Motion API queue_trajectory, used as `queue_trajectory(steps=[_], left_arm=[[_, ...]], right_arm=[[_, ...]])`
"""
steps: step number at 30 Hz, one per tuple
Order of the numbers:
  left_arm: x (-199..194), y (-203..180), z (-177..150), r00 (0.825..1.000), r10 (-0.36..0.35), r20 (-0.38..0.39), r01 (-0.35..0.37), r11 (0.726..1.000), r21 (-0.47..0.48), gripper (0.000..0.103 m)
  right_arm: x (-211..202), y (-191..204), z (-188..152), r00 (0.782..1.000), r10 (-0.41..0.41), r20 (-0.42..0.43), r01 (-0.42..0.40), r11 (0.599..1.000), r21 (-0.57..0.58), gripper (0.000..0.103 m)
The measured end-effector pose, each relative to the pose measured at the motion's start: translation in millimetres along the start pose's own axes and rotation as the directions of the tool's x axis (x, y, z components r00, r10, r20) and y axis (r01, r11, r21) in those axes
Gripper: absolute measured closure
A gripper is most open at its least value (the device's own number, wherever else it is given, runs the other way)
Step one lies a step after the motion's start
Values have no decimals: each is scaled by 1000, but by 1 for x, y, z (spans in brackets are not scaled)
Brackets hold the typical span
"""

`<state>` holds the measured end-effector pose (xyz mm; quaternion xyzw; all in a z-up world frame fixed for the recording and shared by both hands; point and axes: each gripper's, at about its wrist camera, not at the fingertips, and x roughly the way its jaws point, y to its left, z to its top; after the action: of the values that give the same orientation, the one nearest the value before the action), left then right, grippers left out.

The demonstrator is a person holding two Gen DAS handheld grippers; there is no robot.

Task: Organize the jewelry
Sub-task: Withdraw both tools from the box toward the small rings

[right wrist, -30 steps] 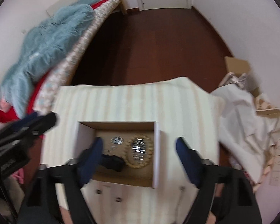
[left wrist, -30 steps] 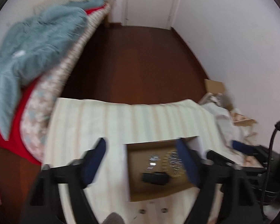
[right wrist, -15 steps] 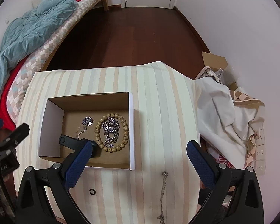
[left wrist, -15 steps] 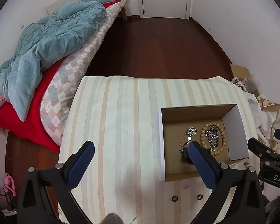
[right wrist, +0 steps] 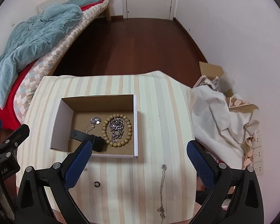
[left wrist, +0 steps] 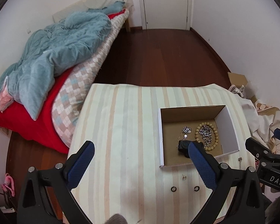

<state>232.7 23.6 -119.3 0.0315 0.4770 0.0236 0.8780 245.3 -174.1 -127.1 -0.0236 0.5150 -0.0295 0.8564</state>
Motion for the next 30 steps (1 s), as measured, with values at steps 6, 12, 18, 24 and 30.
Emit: queue_trajectory(steps=[6, 12, 18, 24, 30], left_arm=[[-41, 4, -15, 998, -9, 58, 10, 1000, -7, 0], [-81, 8, -29, 993, -24, 115, 26, 1000, -16, 0], [-112, 12, -44, 987, -36, 154, 40, 999, -19, 0], [-133, 18, -58, 983, -45, 179, 53, 998, -37, 0], [-128, 30, -76, 975, -66, 212, 85, 993, -80, 0]], right_arm=[[-46, 2, -18, 997, 1, 75, -1, 1000, -7, 1], [-94, 2, -34, 989, 10, 145, -10, 1000, -1, 1], [-136, 5, -53, 979, 12, 202, -11, 1000, -7, 1], [-162, 8, -70, 973, 25, 231, -24, 1000, -10, 1], [-154, -17, -89, 974, 71, 215, -87, 994, 68, 1]])
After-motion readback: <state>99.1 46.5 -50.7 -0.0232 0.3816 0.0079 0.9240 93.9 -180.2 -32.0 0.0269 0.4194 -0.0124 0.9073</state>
